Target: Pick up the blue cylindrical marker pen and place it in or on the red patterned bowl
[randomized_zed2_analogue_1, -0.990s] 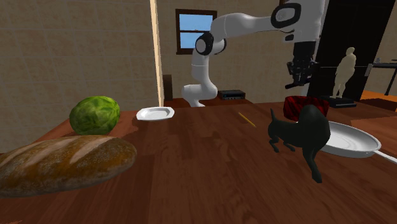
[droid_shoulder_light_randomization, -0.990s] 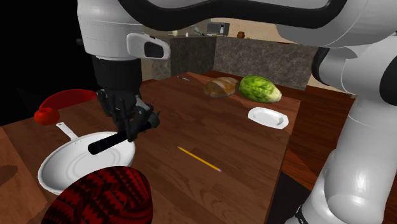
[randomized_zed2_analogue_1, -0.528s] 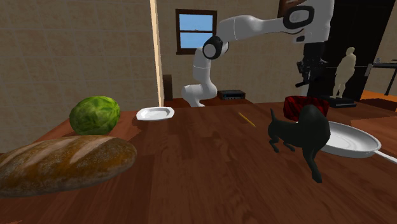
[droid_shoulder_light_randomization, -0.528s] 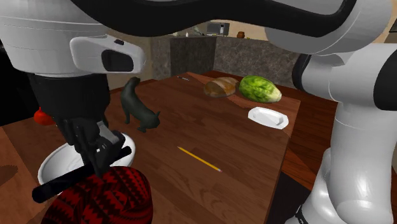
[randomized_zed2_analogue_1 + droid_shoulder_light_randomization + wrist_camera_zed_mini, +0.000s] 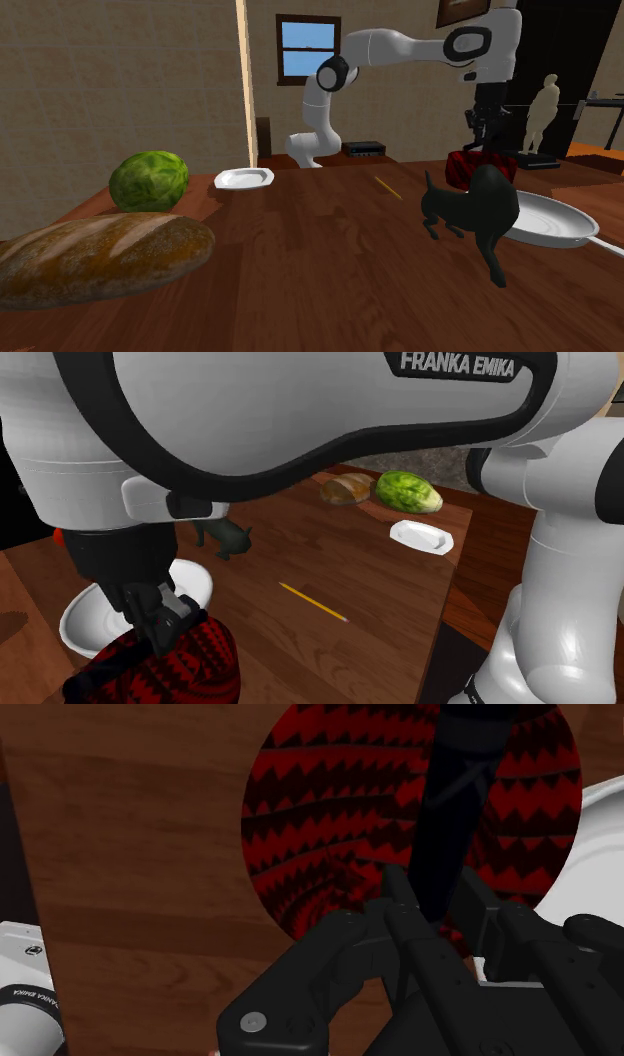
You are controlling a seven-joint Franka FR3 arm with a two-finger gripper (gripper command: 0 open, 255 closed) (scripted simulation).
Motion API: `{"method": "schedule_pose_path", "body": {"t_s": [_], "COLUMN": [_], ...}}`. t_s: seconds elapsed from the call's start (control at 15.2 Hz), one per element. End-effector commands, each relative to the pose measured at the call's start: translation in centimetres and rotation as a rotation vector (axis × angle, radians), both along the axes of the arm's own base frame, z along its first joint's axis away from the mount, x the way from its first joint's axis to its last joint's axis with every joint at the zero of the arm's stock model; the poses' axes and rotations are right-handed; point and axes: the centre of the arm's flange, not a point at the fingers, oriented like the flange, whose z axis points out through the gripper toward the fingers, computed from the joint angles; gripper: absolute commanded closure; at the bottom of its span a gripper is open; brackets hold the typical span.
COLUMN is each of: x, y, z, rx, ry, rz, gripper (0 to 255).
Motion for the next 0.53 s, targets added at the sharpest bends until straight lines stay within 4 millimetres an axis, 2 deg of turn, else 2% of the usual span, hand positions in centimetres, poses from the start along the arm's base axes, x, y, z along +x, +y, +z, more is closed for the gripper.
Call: {"method": "schedule_pose_path", "body": {"t_s": [0.0, 0.33, 0.46], "x": [0.0, 0.0, 0.0], "y": [0.0, 0.0, 0.0], "z": [-1.0, -3.6, -3.6], "rx": [0.001, 0.001, 0.001], "ry": [0.0, 0.0, 0.0], "rz": [0.0, 0.0, 0.0], "gripper": [255, 255, 255]}}
